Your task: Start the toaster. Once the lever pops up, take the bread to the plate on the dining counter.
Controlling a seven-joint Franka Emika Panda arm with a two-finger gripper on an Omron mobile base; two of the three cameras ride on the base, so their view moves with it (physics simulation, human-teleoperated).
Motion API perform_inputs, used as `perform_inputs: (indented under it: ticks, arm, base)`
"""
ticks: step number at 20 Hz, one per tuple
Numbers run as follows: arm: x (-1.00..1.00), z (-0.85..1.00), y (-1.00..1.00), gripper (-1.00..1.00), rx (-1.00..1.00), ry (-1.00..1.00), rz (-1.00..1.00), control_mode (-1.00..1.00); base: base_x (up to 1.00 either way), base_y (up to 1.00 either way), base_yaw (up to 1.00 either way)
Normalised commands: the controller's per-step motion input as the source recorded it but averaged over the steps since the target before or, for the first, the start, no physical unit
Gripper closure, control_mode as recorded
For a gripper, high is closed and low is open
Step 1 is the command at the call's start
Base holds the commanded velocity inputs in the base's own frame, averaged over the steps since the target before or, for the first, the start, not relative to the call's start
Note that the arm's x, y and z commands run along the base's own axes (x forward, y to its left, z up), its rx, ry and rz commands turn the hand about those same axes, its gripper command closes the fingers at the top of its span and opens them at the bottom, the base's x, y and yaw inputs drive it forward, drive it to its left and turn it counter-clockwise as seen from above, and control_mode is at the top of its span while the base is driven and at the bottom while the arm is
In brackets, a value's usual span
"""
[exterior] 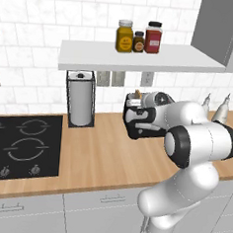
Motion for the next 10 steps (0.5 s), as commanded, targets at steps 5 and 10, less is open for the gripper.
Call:
perform_inputs:
  ticks: [5, 10]
  arm:
    - [0.0, 0.0, 0.0, -1.0, 0.0, 0.0, 0.0, -1.0]
    - [0.0, 0.0, 0.0, -1.0, 0.0, 0.0, 0.0, -1.0]
  base:
    - [0.0, 0.0, 0.0]
    - [0.0, 0.0, 0.0]
